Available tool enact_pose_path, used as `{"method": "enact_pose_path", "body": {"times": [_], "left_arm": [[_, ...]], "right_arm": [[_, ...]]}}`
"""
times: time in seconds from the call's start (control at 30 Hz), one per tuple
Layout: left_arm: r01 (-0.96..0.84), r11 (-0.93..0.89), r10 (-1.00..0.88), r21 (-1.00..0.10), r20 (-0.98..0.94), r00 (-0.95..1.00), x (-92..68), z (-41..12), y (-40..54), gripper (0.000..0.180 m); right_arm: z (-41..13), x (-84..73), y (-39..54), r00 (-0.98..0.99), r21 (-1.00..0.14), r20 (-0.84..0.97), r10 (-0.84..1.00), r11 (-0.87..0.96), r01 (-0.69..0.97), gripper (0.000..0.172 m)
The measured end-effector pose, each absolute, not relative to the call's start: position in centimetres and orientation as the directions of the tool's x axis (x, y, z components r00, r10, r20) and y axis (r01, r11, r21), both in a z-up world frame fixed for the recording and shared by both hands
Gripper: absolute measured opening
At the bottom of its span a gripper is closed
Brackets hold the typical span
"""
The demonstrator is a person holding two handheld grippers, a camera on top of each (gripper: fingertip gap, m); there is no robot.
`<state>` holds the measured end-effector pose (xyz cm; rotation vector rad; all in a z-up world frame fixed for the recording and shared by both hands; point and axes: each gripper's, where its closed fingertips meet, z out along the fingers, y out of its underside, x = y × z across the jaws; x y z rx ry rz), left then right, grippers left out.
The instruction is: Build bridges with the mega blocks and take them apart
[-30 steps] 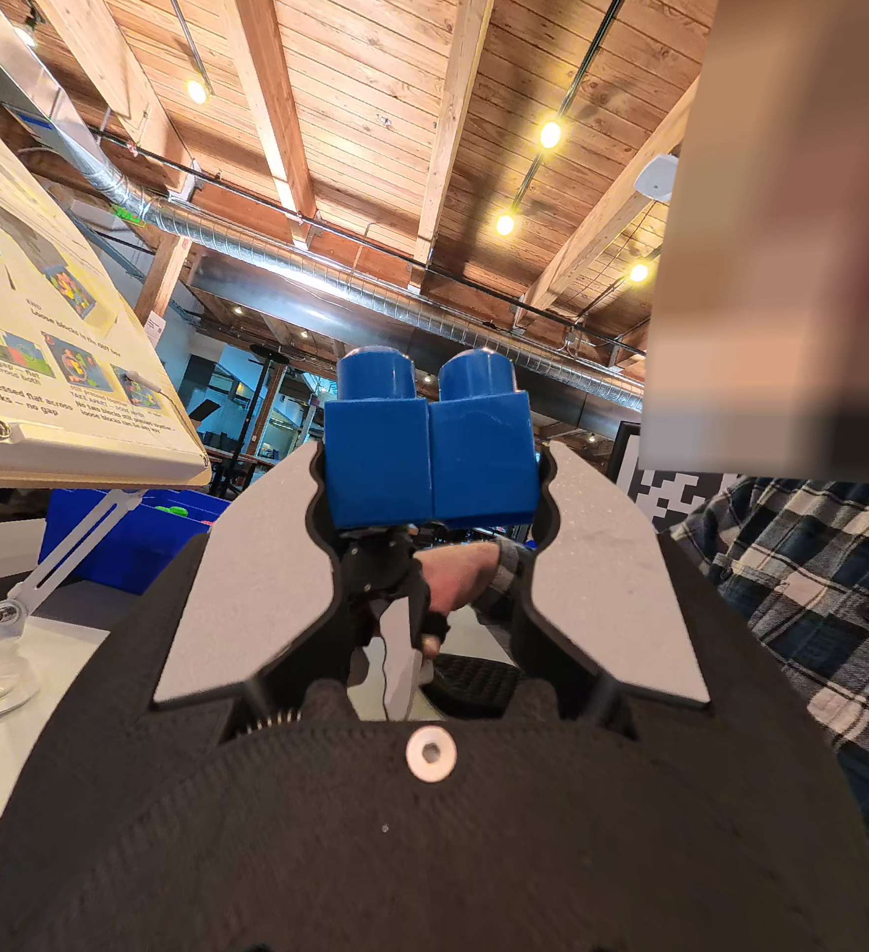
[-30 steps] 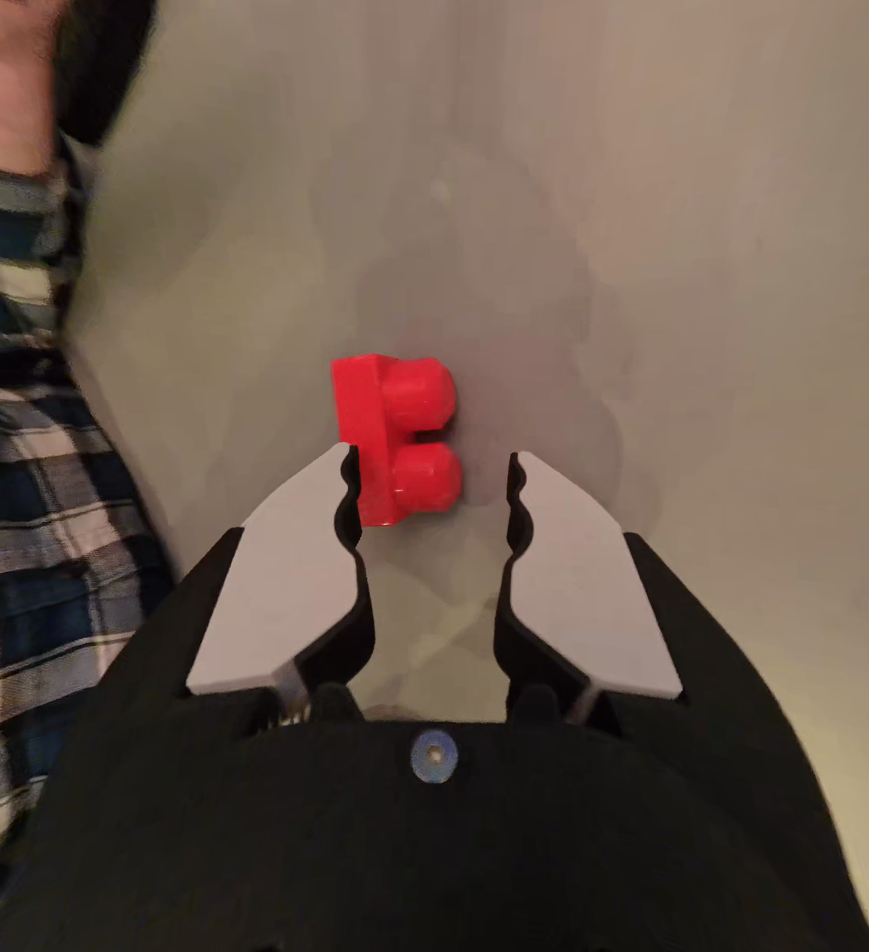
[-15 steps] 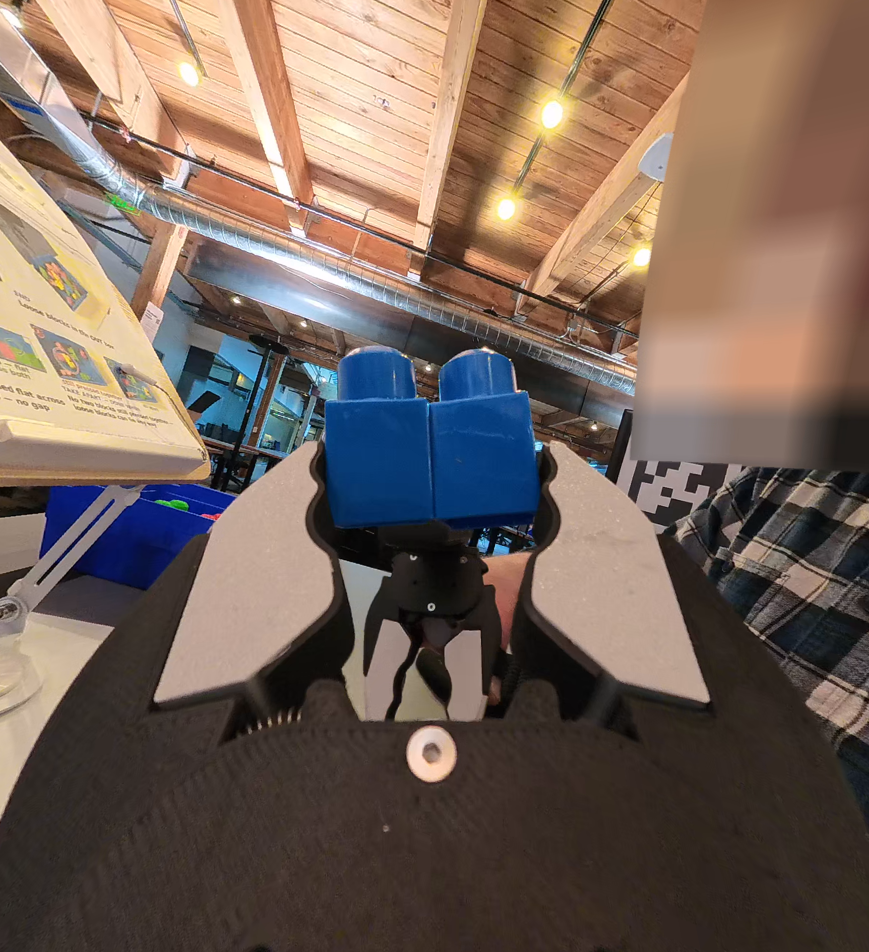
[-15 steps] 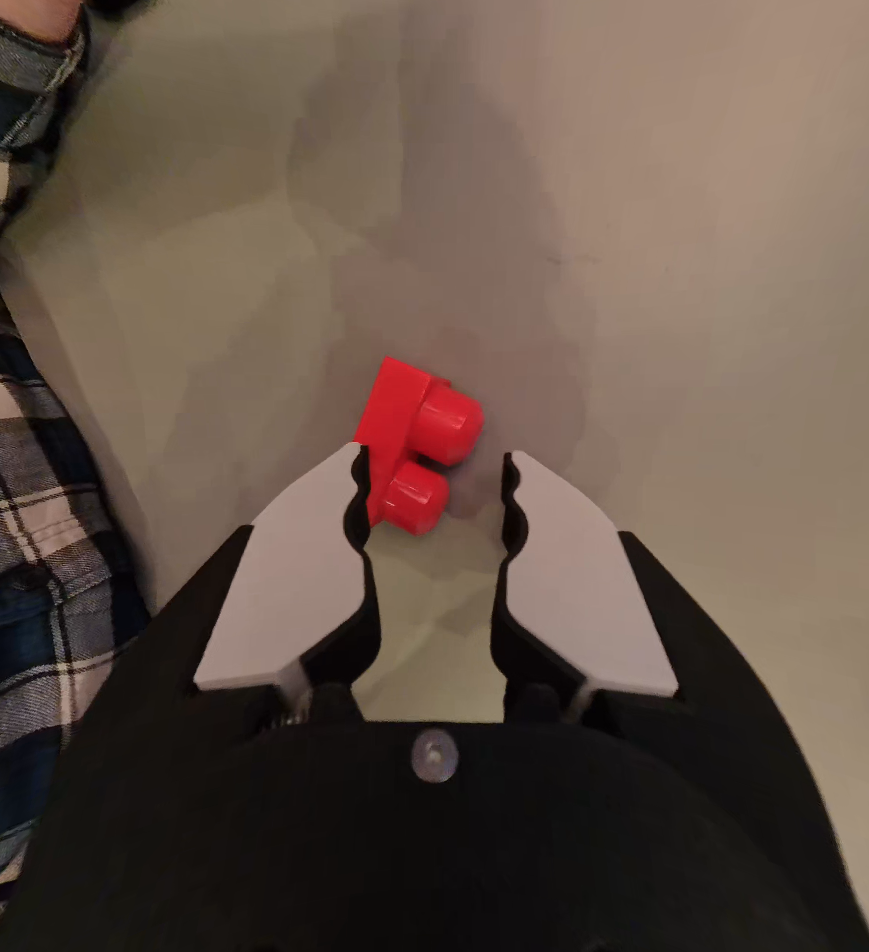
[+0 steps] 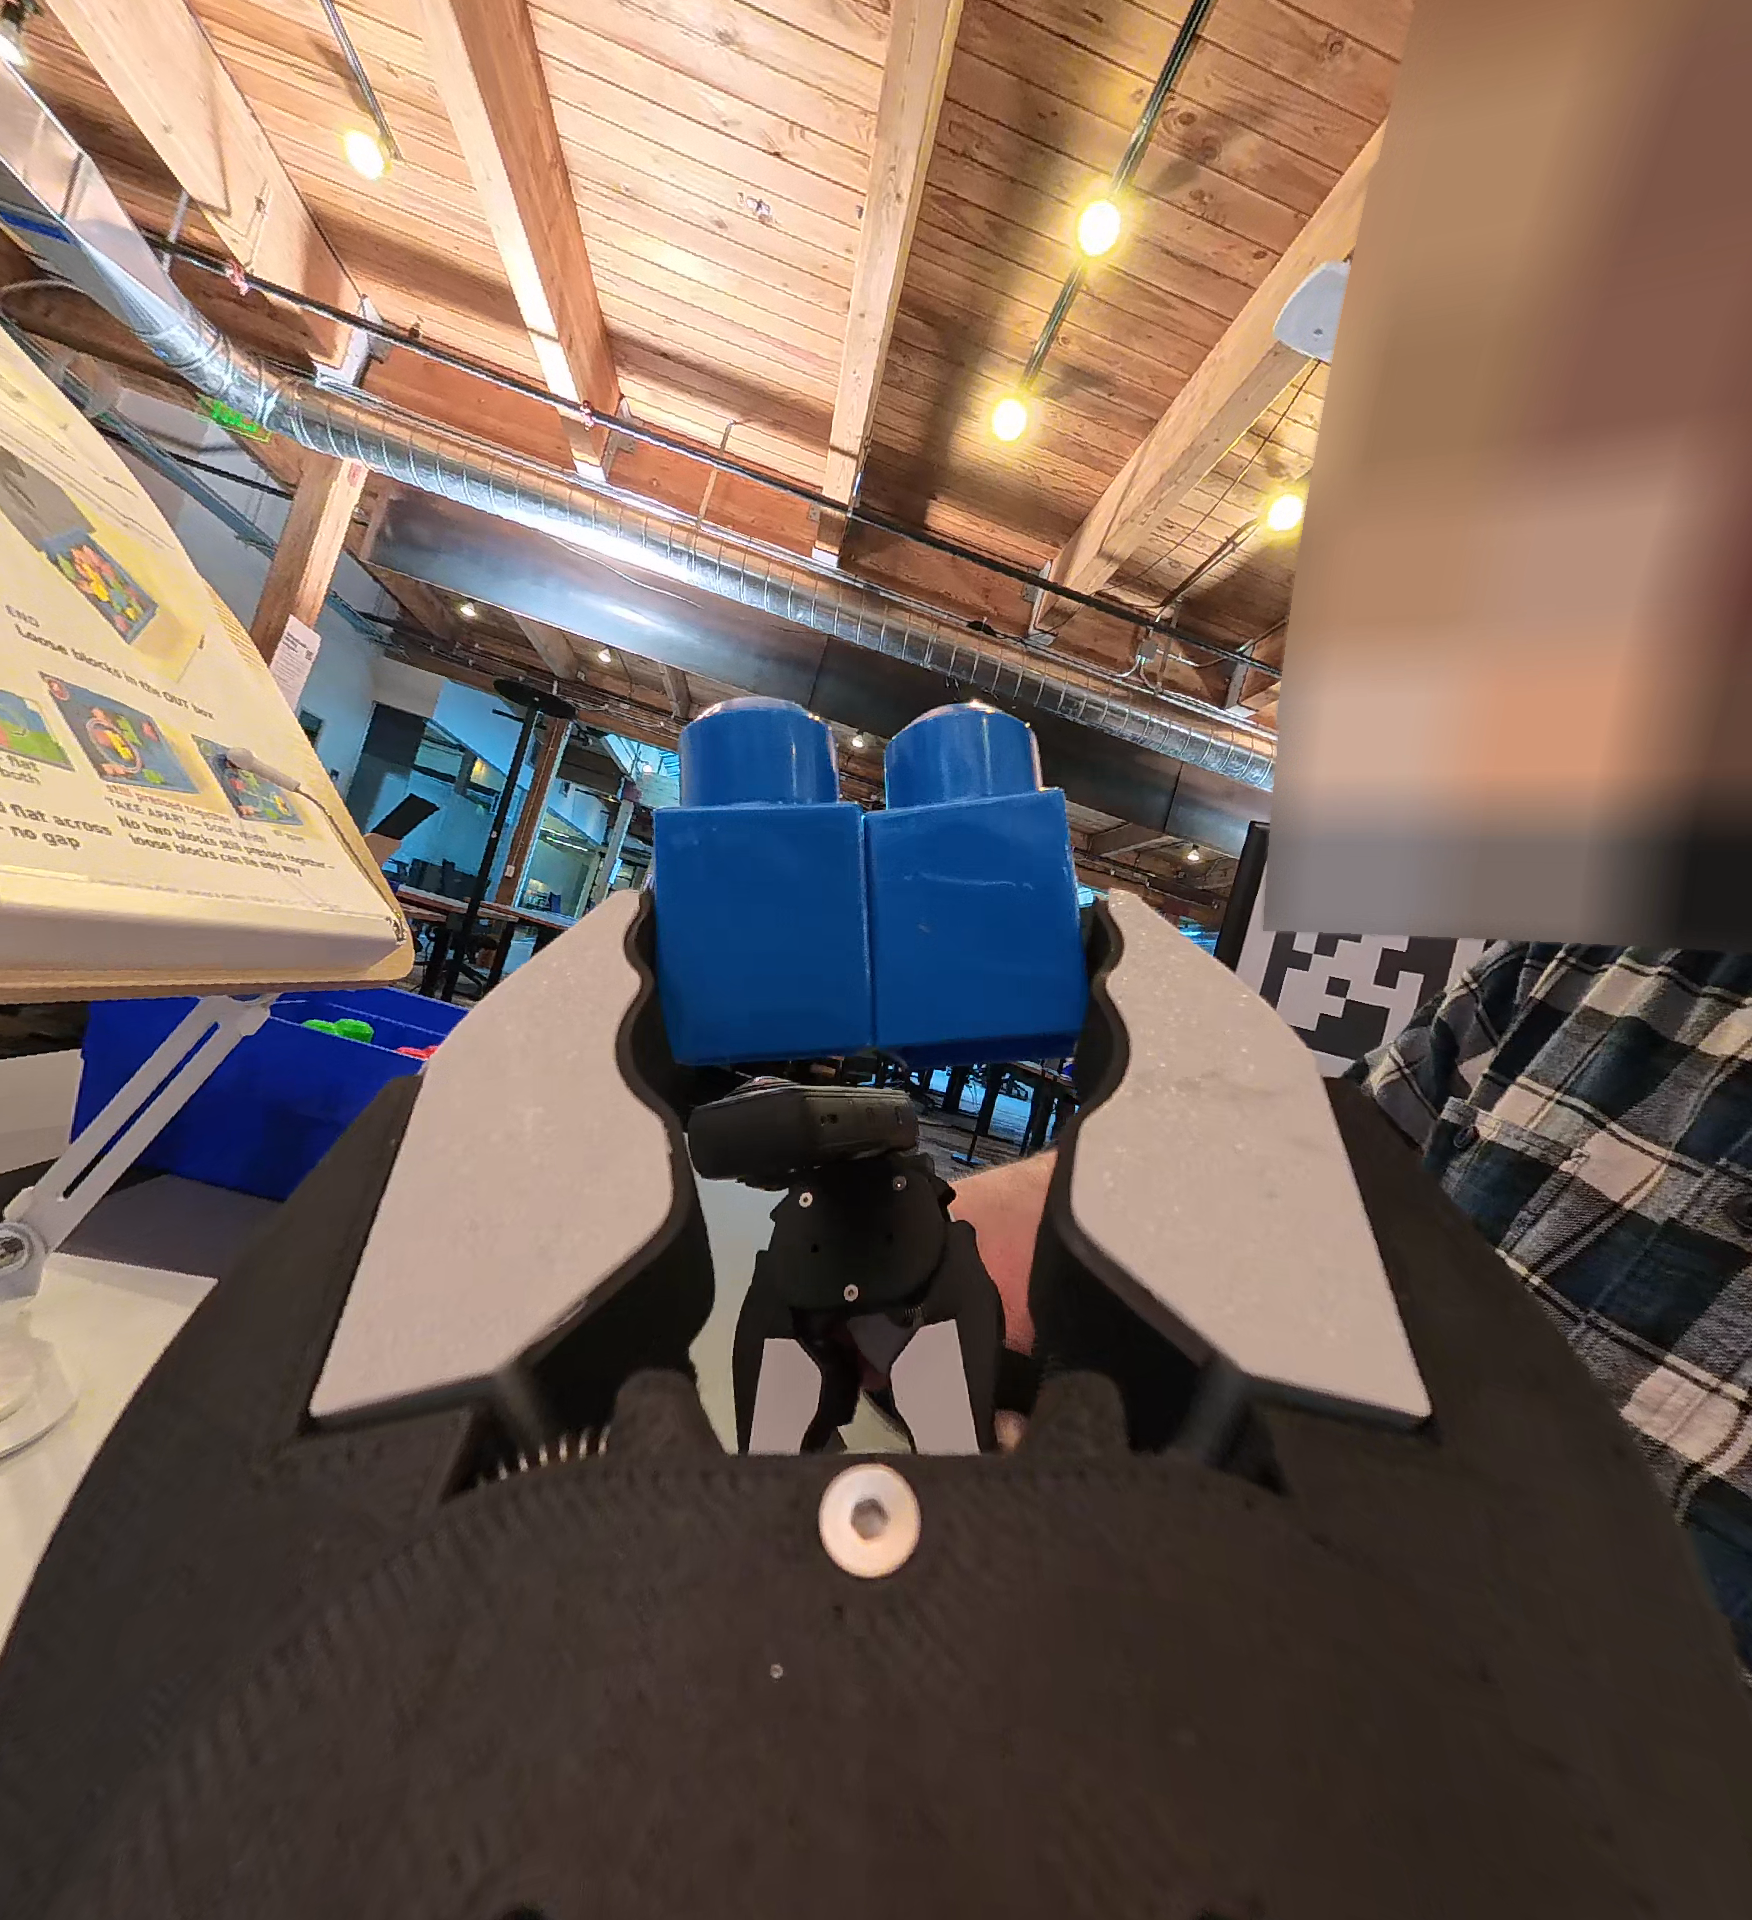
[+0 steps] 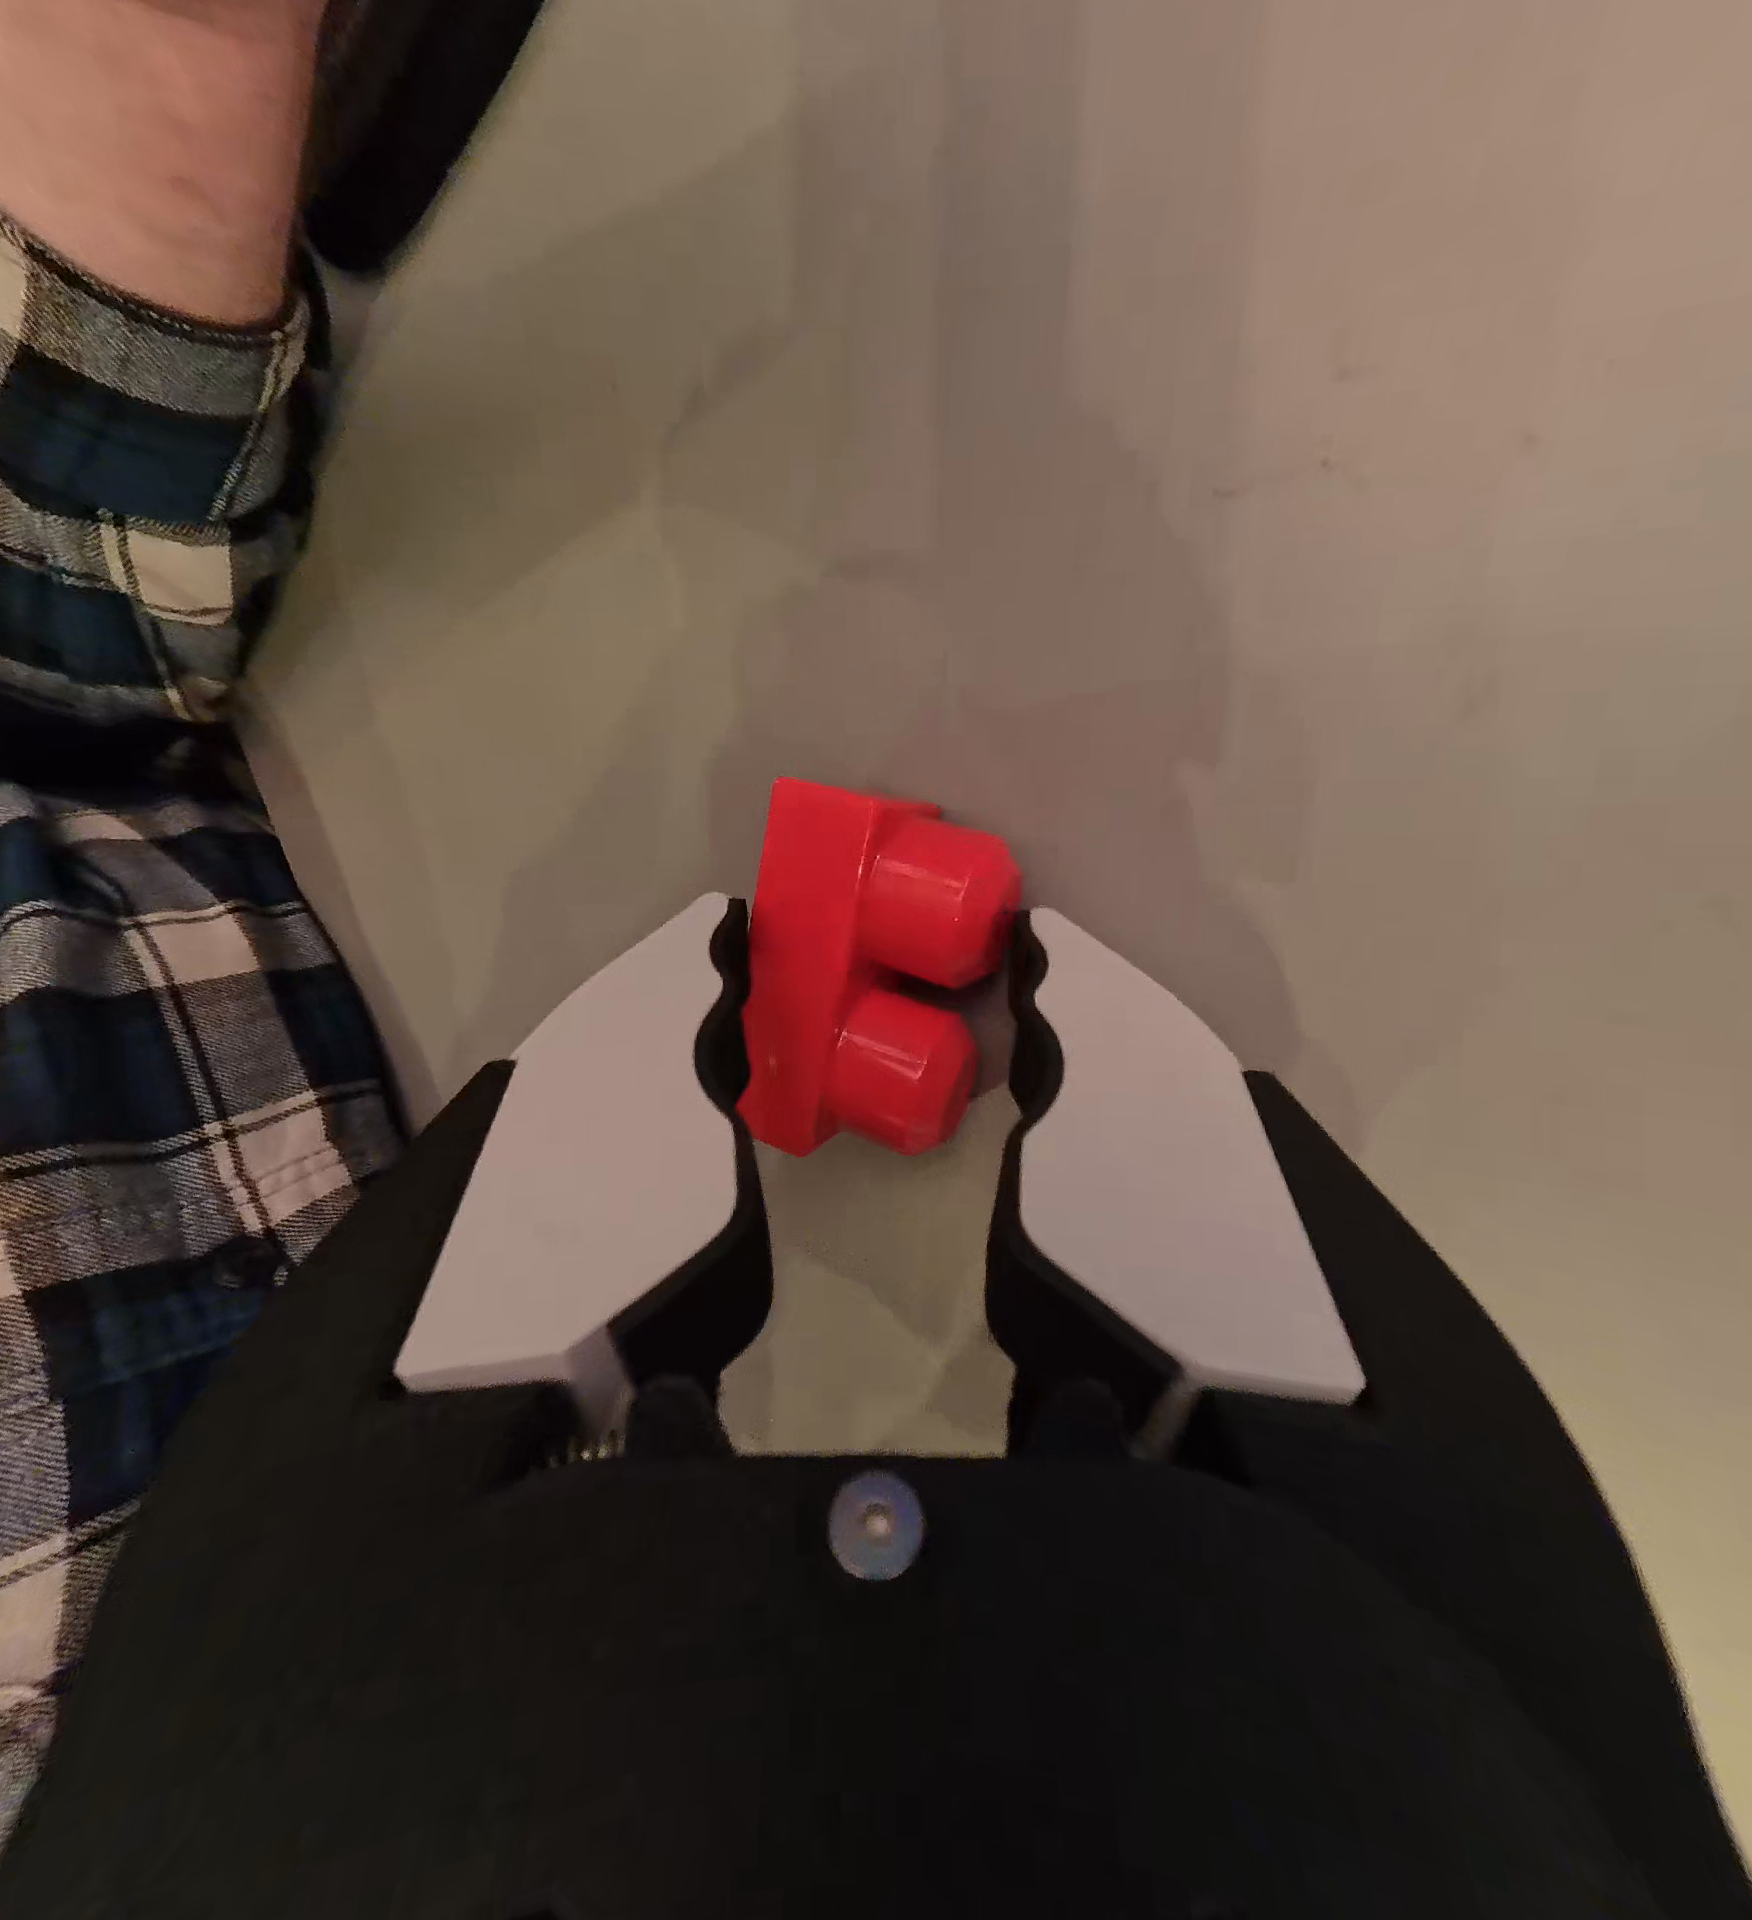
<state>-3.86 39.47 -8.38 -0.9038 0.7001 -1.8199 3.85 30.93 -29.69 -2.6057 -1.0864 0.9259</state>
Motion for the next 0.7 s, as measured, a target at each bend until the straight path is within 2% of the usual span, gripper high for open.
{"method": "enact_pose_path", "body": {"times": [0.1,0.2,0.3,0.4,0.63,0.7], "left_arm": [[0.494,-0.381,-0.921,-0.782,0.276,-0.275,-3.8,-8.3,39.4,0.075],[0.490,-0.374,-0.924,-0.788,0.273,-0.266,-3.7,-8.4,39.4,0.075],[0.487,-0.374,-0.925,-0.789,0.277,-0.261,-3.6,-8.5,39.4,0.076],[0.484,-0.369,-0.927,-0.793,0.274,-0.258,-3.5,-8.5,39.4,0.076],[0.487,-0.360,-0.930,-0.796,0.266,-0.254,-3.8,-8.3,39.3,0.076],[0.487,-0.362,-0.929,-0.795,0.265,-0.258,-3.7,-8.3,39.3,0.076]], "right_arm": [[-29.7,3.7,30.9,0.526,-0.421,-0.440,0.728,-0.685,0.595,0.048],[-28.8,4.4,32.1,0.522,-0.489,-0.228,0.822,-0.560,0.668,0.048],[-28.3,7.0,34.6,0.454,-0.393,0.215,0.865,-0.349,0.851,0.048],[-29.1,7.9,35.5,0.360,-0.265,0.407,0.840,-0.269,0.926,0.050],[-29.4,6.3,32.4,0.214,-0.191,0.453,0.866,-0.140,0.972,0.052],[-29.2,5.5,30.9,0.201,-0.229,0.433,0.879,-0.108,0.967,0.054]]}}
